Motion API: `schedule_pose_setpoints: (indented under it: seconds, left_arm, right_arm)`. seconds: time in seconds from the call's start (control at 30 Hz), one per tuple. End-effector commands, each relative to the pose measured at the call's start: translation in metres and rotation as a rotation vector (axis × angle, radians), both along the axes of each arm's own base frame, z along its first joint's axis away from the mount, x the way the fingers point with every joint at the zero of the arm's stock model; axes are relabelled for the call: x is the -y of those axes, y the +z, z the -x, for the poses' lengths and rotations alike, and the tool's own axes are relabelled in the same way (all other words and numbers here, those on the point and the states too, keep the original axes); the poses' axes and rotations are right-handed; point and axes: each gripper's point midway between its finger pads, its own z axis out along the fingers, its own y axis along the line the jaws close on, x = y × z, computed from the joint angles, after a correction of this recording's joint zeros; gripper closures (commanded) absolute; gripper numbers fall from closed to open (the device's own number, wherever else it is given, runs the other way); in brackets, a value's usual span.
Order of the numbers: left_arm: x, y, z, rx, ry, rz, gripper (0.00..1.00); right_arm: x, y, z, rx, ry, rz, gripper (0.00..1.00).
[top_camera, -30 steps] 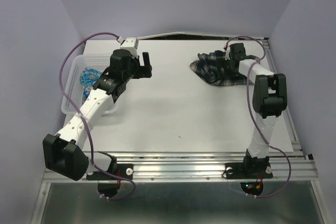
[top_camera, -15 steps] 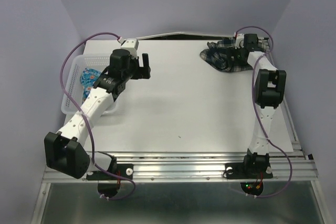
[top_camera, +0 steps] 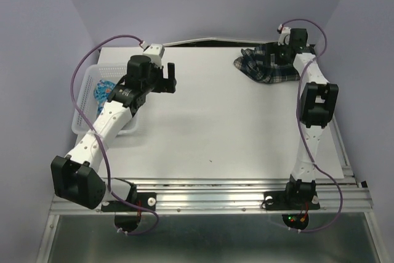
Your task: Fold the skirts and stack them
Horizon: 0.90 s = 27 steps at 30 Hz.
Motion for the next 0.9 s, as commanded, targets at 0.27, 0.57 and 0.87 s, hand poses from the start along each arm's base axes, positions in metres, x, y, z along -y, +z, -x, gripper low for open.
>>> schedule_pose_setpoints:
  seconds: [0.27, 0.57, 0.87]
  left_arm:
    - [-0.011, 0.082, -0.014, 0.096, -0.188, -0.07, 0.02]
    - [-0.144, 0.05, 0.007, -0.024, 0.116, -0.146, 0.03]
    - [-0.225, -0.052, 0.031, -0.302, 0.308, -0.333, 0.02]
  right_arm:
    - [-0.039, 0.277, 0.109, 0.403, 0.114, -0.096, 0.0]
    - [-0.071, 0.186, 0.239, 0.179, 0.249, -0.182, 0.0]
    - [-0.079, 0.135, 0.272, 0.051, 0.24, -0.242, 0.0]
